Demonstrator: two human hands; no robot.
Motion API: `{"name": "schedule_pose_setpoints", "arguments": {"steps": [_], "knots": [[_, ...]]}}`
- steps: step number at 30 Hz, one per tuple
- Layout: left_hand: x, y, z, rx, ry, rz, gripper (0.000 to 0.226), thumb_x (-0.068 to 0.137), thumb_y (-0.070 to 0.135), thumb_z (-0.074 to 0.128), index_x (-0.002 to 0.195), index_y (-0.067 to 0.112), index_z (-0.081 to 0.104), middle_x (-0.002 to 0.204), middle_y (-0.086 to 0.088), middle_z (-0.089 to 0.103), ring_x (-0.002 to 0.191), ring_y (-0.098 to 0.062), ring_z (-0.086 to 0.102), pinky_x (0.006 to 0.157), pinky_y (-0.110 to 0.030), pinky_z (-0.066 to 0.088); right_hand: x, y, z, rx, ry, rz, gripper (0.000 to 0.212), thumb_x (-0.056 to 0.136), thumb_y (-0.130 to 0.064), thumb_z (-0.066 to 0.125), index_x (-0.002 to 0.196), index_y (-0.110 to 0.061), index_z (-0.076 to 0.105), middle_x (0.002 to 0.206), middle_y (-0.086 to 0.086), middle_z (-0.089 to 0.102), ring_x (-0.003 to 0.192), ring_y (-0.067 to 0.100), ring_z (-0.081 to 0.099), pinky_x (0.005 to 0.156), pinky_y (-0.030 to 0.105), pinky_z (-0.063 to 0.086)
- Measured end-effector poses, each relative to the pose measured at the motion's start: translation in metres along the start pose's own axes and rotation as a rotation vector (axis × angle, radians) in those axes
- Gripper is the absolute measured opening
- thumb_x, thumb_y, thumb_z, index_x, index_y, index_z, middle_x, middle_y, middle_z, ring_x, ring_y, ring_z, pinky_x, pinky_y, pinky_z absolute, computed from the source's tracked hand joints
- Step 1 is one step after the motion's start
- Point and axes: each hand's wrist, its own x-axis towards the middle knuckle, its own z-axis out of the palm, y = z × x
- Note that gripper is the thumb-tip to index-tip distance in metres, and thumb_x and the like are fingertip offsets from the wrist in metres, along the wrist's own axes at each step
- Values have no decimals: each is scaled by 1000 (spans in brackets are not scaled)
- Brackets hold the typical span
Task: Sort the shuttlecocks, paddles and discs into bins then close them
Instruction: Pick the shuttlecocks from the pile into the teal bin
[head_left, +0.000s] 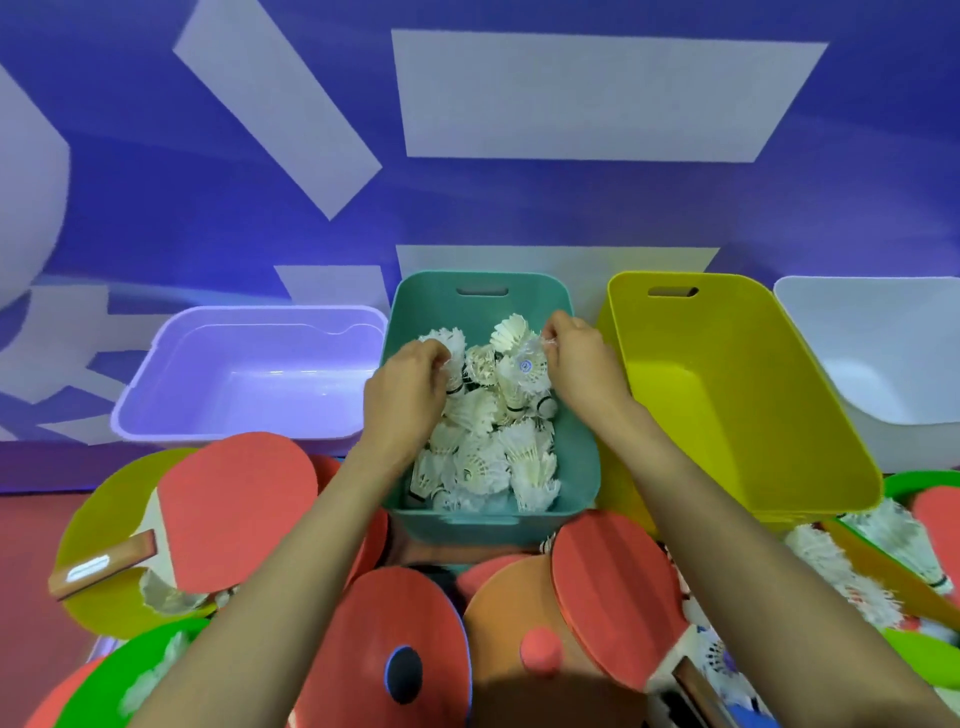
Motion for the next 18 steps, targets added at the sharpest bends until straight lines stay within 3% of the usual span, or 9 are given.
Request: {"name": "schedule_pose_setpoints", "arguments": {"steps": [6, 10, 15, 18], "knots": [[62, 2, 23, -62, -2, 3, 5, 88, 7, 54, 91, 10, 56, 93, -6, 61, 82, -26, 57, 68, -37, 48, 71, -4, 22, 35, -20, 57, 19, 91, -1, 43, 107, -6, 52, 107, 17, 60, 93, 35, 57, 67, 31, 34], [95, -2, 40, 19, -35, -51, 14, 83, -5, 47, 86, 6, 54, 91, -11, 60, 77, -28, 54, 64, -36, 43, 100, -12, 41, 41, -58, 24, 20, 88, 4, 43, 103, -5, 54, 106, 16, 59, 93, 33, 56, 70, 32, 36], [110, -8, 54, 254, -236, -83, 25, 84, -9, 40, 105, 2, 51, 108, -18, 57, 94, -36, 57, 72, -41, 44, 112, -13, 67, -19, -136, 25, 17, 88, 6, 43, 96, -4, 54, 98, 14, 60, 84, 32, 57, 66, 34, 42], [114, -7, 54, 306, -221, -51, 25, 84, -10, 41, 105, 3, 45, 104, -17, 59, 90, -35, 58, 62, -38, 38, 114, -15, 79, -61, -169, 20, 16, 87, 4, 47, 96, -6, 56, 97, 12, 63, 85, 31, 60, 70, 36, 49]]}}
